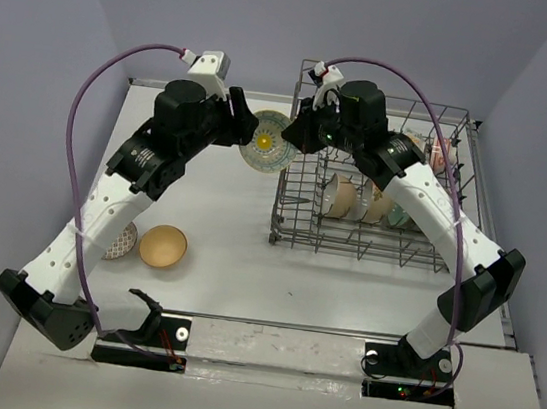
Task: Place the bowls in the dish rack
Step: Pass from the right arm to the left
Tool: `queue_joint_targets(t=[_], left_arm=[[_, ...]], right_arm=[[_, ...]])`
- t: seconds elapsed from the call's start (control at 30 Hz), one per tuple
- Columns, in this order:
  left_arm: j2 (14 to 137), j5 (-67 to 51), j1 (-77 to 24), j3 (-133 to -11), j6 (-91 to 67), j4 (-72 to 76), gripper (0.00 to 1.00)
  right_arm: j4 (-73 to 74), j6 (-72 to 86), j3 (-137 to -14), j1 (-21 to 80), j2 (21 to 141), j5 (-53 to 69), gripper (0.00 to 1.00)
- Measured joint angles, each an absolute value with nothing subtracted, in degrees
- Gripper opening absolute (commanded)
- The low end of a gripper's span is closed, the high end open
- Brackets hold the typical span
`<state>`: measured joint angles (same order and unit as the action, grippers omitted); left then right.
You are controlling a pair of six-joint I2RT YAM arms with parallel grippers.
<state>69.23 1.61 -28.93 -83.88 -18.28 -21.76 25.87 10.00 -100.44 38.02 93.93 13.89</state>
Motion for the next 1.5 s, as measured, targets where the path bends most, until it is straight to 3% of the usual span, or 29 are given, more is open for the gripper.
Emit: queue_joint_targets(t=[0.37,0.7,0.93,1.03,1.17,1.5], left_arm=[[71.57,4.01,-30.33,-84.58,-17.91,-25.28,0.52],[72.77,5.45,-30.39,-86.7,-17.78,-26.37,0.27],[73.97,5.65,-30.41,-88.29,-16.97,-27.81,0.26],[74.22,5.96,-30.39,-89.08,-16.73,-28.36,0.33],[74.81,6.61,-30.39,-90.11,-16.69,-28.71,0.35],[75.44,7.86,-30.37,-90.17,-16.34,-30.57,0.24]], right_arm=[[26.65,9.04,-103.57,38.39,96.6,13.78,0.01],[28.1,7.6,-104.29,39.48,97.06,12.69,0.01],[29.93,6.37,-106.37,39.79,97.82,11.73,0.01],[31.35,5.67,-108.75,39.81,98.98,11.6,0.01],[33.12,4.45,-112.22,39.94,100.6,11.07,0.01],[38.06,-0.12,-118.08,40.21,103.37,10.46,0.01]])
